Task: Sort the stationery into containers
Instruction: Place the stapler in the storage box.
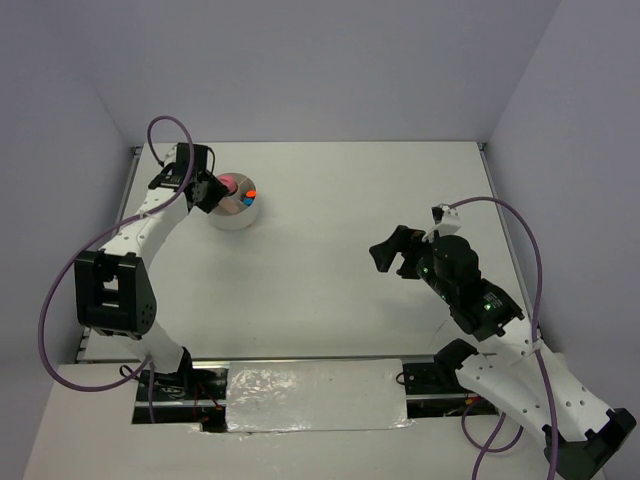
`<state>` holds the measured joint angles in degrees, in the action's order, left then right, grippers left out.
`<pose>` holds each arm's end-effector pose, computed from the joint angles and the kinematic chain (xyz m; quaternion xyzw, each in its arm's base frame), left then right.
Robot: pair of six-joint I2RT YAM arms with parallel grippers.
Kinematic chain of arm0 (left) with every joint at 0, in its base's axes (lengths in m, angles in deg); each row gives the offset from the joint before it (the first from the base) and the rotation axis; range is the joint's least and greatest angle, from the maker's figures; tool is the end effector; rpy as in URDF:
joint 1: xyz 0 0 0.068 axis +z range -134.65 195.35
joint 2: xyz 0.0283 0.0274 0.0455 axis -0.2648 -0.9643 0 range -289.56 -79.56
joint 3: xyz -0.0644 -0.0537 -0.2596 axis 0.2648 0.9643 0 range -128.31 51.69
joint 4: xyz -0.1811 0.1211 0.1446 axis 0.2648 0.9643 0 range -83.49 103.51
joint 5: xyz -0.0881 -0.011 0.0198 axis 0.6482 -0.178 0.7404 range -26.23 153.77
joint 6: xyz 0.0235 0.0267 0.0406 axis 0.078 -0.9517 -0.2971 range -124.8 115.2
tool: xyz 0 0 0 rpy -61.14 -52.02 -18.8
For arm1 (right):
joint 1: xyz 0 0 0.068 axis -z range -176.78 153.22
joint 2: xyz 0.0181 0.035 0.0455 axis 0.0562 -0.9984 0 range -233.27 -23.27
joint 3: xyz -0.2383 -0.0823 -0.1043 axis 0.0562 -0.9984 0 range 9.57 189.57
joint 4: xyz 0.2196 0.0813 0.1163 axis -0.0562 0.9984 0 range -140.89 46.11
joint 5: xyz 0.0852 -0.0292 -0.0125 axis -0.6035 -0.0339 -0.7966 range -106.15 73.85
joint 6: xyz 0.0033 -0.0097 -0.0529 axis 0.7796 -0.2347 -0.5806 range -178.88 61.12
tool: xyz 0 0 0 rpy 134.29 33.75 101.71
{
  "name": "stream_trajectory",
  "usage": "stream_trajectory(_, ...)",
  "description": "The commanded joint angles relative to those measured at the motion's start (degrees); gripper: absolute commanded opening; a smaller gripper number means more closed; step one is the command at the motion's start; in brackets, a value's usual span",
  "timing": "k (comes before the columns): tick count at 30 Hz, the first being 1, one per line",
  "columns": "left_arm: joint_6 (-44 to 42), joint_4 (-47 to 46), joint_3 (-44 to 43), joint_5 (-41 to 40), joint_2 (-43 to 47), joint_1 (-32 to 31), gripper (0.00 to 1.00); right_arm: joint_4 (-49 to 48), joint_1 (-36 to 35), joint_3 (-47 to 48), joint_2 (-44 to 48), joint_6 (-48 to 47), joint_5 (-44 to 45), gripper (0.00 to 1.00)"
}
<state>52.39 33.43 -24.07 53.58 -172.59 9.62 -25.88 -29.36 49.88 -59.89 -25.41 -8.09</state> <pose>0.3628 -0.0301 0.2856 -0.4294 0.8116 -0.1325 0.3734 0.1295 0.0769 0.3069 0.0460 0.8233 0.2581 0.5034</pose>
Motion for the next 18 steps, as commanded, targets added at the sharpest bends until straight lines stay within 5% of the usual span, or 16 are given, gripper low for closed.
stream_trajectory(1, 0.12, -2.04, -2.28, 0.35, -0.13, 0.81, 0.00, -0.41, -0.12, -0.32, 0.76, 0.45, 1.00, 1.00)
stream_trajectory(18, 0.29, -3.27, -1.05, 1.85, 0.05, 1.96, 0.00, -0.49, -0.12, -0.24, 0.76, 0.45, 1.00, 1.00)
